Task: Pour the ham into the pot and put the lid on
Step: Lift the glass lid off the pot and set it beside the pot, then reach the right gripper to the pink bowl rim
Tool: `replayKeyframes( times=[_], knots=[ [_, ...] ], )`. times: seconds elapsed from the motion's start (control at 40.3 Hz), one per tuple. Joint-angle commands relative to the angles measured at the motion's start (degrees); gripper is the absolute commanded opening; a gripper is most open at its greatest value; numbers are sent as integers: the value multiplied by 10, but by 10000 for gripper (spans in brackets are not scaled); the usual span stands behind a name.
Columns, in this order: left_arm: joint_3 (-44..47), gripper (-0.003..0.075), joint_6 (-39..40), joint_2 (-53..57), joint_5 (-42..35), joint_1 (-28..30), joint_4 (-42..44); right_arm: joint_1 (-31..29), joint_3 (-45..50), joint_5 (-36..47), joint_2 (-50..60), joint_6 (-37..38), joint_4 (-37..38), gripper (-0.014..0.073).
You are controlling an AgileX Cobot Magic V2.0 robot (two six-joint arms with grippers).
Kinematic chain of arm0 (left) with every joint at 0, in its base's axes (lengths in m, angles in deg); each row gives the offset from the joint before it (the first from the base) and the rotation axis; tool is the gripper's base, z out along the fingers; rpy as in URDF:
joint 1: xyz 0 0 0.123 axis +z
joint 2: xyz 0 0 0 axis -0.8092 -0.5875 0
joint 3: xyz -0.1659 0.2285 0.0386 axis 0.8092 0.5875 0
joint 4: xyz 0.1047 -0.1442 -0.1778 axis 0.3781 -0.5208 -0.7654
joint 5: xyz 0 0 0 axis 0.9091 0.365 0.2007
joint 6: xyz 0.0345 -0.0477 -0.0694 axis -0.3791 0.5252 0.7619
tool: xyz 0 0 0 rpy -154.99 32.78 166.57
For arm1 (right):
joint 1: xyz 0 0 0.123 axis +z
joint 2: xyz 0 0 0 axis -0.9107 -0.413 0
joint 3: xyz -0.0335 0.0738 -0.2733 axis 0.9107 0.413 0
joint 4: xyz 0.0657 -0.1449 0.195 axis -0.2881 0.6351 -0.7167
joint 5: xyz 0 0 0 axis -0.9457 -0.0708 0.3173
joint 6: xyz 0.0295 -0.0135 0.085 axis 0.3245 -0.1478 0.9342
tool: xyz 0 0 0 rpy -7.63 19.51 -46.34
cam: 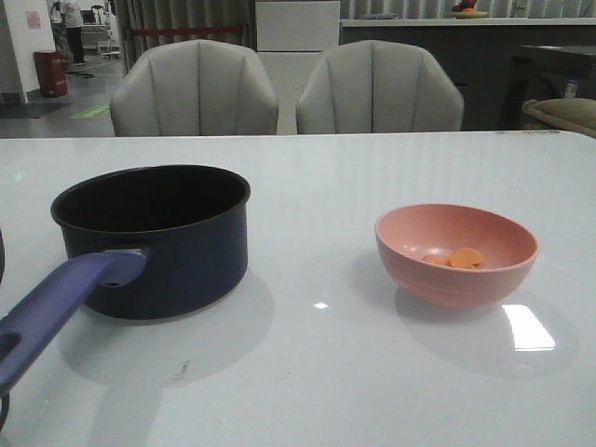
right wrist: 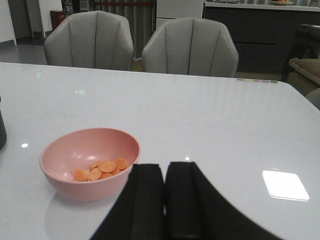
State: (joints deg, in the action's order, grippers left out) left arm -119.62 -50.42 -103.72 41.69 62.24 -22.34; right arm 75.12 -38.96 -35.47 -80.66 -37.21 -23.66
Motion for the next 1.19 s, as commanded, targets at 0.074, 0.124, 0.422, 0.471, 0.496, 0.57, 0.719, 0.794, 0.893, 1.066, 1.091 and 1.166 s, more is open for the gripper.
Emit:
replayKeyframes(
  times=[0.074,0.124,0.422,0.471,0.496,0.57,0.719,0.794,0.893,1.066,1.091,1.166],
  knots=[
    [-20,579,-3,22,6,-5,0,0,-3,49,11,-2,7,143],
    [-28,578,-3,22,19,-11,9,0,-3,49,11,-2,7,143],
    [-35,572,-3,90,56,-60,42,0,-3,49,11,-2,7,143],
    [-30,573,-3,107,65,-63,42,0,-3,49,11,-2,7,143],
    [-28,572,-3,118,68,-64,42,0,-3,49,11,-2,7,143],
    [-12,573,-3,150,71,-64,42,0,-3,49,11,-2,7,143],
    [43,572,-3,247,68,-64,42,0,-3,49,11,-2,7,143],
    [88,572,-3,329,51,-70,35,0,-3,49,11,-2,7,143],
    [144,572,-3,450,19,-75,27,0,-3,49,11,-2,7,143],
    [248,572,-1,655,-64,-80,3,0,-3,49,11,-2,7,143],
    [260,572,-1,678,-76,-85,3,0,-3,49,11,-2,7,143],
    [301,572,-1,752,-98,-116,17,0,-3,49,11,-2,7,143]
  ],
)
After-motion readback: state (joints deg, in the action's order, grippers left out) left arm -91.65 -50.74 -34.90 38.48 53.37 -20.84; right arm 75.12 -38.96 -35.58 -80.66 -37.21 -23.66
